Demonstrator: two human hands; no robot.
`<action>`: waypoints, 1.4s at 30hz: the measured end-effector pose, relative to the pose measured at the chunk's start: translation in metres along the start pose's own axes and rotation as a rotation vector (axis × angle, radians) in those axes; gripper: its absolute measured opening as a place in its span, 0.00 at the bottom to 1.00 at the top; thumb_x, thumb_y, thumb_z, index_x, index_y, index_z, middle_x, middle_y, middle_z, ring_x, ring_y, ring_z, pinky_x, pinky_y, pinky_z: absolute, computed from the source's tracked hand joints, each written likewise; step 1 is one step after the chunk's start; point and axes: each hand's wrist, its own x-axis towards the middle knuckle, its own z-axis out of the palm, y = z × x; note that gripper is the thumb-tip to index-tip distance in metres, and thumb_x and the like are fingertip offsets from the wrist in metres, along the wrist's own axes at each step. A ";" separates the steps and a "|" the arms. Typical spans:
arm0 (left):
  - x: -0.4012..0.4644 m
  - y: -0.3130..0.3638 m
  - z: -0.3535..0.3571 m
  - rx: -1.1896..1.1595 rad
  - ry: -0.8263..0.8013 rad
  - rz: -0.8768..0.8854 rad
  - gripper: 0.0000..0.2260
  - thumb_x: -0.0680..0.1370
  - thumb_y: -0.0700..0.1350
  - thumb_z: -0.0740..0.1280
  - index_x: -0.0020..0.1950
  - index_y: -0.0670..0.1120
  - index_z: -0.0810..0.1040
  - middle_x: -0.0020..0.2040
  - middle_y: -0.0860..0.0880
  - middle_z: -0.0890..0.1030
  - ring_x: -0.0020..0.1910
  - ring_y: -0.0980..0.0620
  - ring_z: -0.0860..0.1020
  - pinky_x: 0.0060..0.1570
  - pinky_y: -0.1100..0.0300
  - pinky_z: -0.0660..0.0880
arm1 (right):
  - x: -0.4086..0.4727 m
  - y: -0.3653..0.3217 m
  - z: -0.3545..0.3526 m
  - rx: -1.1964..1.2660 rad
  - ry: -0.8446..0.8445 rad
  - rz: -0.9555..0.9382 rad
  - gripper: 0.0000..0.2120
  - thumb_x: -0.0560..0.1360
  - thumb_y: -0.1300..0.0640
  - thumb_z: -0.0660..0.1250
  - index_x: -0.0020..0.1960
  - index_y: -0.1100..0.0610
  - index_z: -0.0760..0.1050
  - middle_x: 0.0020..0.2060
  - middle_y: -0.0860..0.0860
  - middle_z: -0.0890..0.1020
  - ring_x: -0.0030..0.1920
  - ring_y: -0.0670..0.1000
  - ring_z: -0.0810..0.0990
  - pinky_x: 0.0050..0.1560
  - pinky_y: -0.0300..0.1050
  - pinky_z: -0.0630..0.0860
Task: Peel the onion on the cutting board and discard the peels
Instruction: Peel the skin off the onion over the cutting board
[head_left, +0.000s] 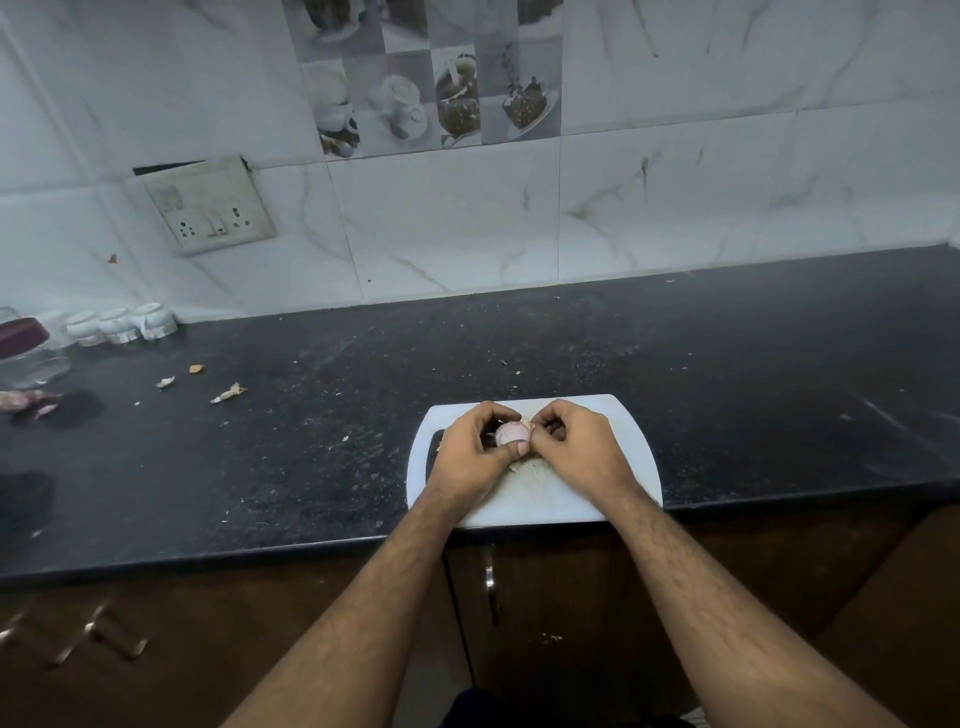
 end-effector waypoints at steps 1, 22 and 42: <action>0.000 0.000 0.000 -0.012 -0.003 0.001 0.14 0.72 0.40 0.80 0.55 0.50 0.82 0.49 0.54 0.86 0.51 0.57 0.83 0.55 0.60 0.79 | 0.000 0.000 0.000 0.012 -0.017 -0.022 0.02 0.76 0.53 0.71 0.48 0.50 0.80 0.38 0.44 0.83 0.38 0.44 0.79 0.41 0.39 0.76; -0.001 0.002 0.002 -0.036 -0.017 -0.008 0.14 0.73 0.35 0.79 0.55 0.43 0.80 0.50 0.53 0.83 0.46 0.66 0.80 0.51 0.65 0.78 | 0.008 0.001 0.007 -0.226 -0.009 -0.034 0.07 0.83 0.53 0.62 0.49 0.54 0.72 0.44 0.48 0.80 0.45 0.50 0.78 0.45 0.49 0.75; -0.002 -0.001 -0.001 -0.083 0.026 -0.015 0.18 0.69 0.43 0.78 0.55 0.55 0.80 0.56 0.51 0.85 0.56 0.51 0.84 0.61 0.46 0.82 | 0.003 0.001 0.002 -0.007 -0.053 -0.078 0.06 0.78 0.48 0.72 0.51 0.49 0.82 0.43 0.43 0.85 0.44 0.43 0.82 0.47 0.38 0.78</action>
